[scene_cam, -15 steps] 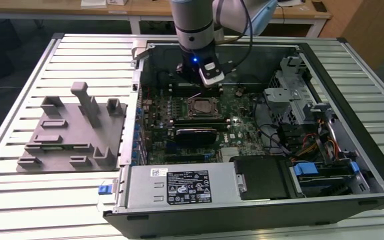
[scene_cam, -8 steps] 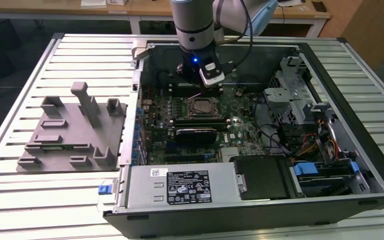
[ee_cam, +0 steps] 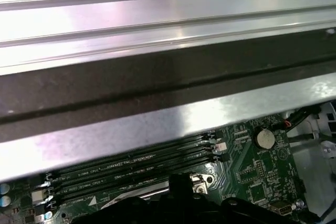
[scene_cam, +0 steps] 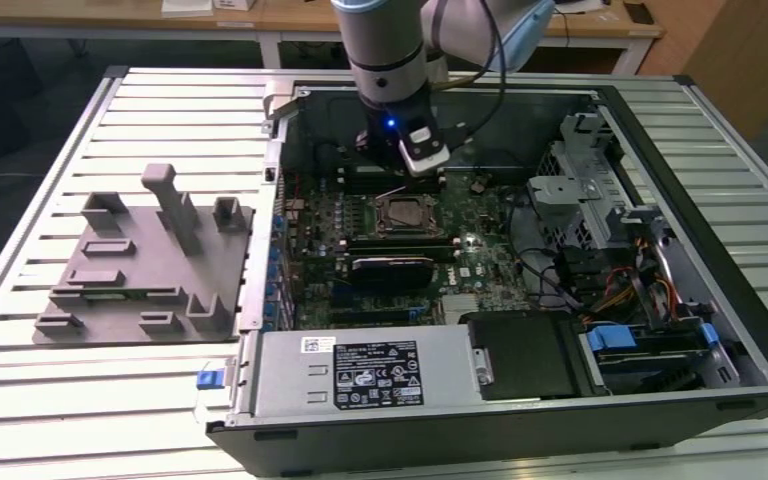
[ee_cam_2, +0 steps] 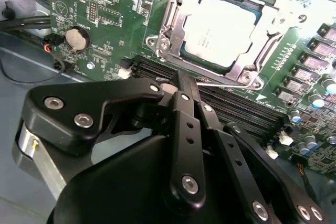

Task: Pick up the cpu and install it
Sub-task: 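Install the first cpu locking lever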

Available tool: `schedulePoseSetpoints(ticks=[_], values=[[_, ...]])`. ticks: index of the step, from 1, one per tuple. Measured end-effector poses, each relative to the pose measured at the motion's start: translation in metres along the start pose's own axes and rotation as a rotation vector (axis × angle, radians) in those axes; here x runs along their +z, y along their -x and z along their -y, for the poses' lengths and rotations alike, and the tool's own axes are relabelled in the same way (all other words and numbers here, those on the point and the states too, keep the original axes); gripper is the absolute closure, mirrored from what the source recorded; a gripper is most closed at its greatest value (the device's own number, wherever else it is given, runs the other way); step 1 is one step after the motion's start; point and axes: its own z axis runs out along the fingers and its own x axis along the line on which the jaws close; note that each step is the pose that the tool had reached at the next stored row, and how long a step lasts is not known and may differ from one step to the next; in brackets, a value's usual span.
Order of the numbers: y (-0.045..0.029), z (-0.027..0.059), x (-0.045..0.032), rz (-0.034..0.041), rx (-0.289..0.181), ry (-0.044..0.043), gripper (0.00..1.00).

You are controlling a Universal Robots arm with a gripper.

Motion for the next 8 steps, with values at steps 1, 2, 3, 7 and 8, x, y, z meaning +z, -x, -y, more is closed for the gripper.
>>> schedulePoseSetpoints(ticks=[1,2,3,7,8], values=[[-0.0005,0.0002,0.0005,0.0,0.0,0.0,0.89],[-0.0011,0.0004,0.0008,0.0,0.0,-0.0001,0.89],[-0.0017,0.0004,0.001,-0.0001,0.0,-0.0002,0.89],[-0.0071,-0.0003,0.0028,0.0001,0.0,-0.0002,0.89],[-0.0071,-0.0003,0.0029,0.0001,0.0,-0.0001,0.89]])
